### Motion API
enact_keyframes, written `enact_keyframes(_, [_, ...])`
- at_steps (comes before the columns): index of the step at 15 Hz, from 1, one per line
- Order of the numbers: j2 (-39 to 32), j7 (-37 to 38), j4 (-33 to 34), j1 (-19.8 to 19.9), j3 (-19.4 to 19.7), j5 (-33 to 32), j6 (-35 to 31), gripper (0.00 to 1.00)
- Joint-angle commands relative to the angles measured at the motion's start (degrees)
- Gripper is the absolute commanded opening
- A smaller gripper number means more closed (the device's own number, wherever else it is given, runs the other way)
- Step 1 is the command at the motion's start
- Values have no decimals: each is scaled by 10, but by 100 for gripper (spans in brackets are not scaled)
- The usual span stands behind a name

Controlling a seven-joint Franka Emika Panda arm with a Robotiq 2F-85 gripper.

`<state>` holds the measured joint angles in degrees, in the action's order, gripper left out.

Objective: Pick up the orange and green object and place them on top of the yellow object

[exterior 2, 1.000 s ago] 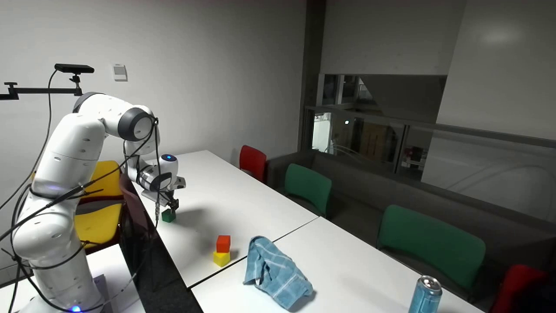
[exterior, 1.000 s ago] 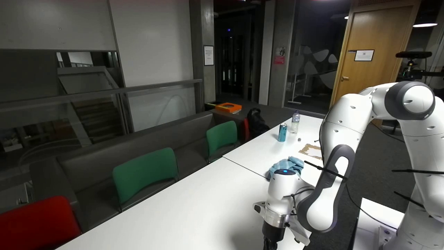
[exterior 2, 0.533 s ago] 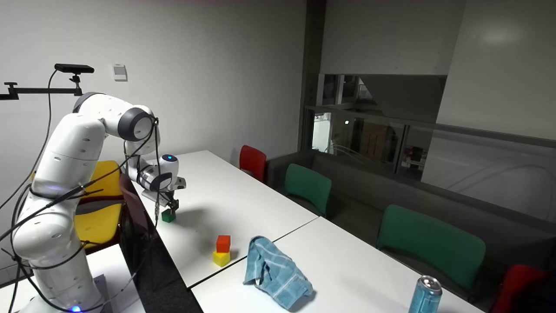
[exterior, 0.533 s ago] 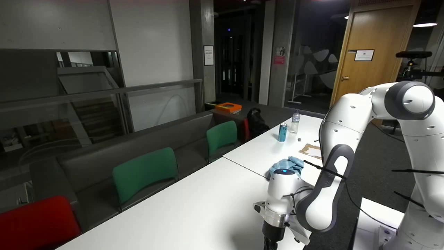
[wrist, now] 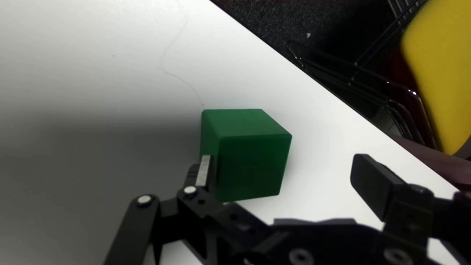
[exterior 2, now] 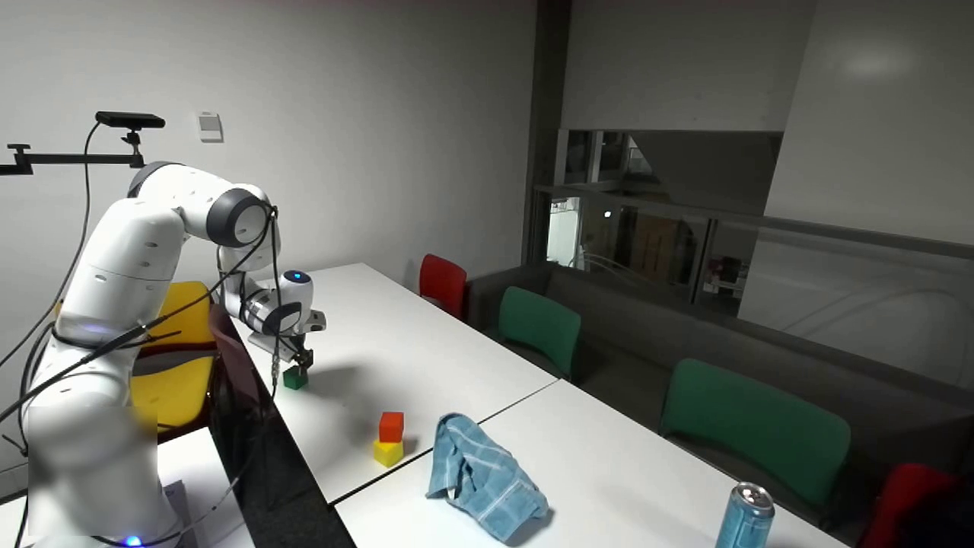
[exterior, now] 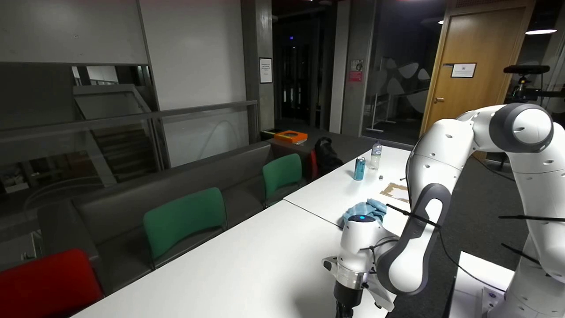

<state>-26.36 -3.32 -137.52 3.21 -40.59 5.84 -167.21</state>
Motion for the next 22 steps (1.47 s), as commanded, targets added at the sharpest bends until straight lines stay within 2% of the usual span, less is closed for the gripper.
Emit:
enact_keyframes(1, [4, -13, 2, -20, 16, 20, 1, 100])
enact_keyframes(7, [8, -1, 4, -64, 60, 15, 6, 100])
enact_keyframes(8, [6, -5, 5, -65, 60, 17, 6, 75])
enact_keyframes(10, [5, -10, 5, -66, 60, 18, 7, 68])
enact_keyframes(14, [3, -15, 5, -64, 56, 19, 7, 36])
enact_keyframes(15, [4, -15, 7, -64, 56, 19, 7, 33])
enact_keyframes(22, [19, -11, -7, -66, 53, 21, -5, 33])
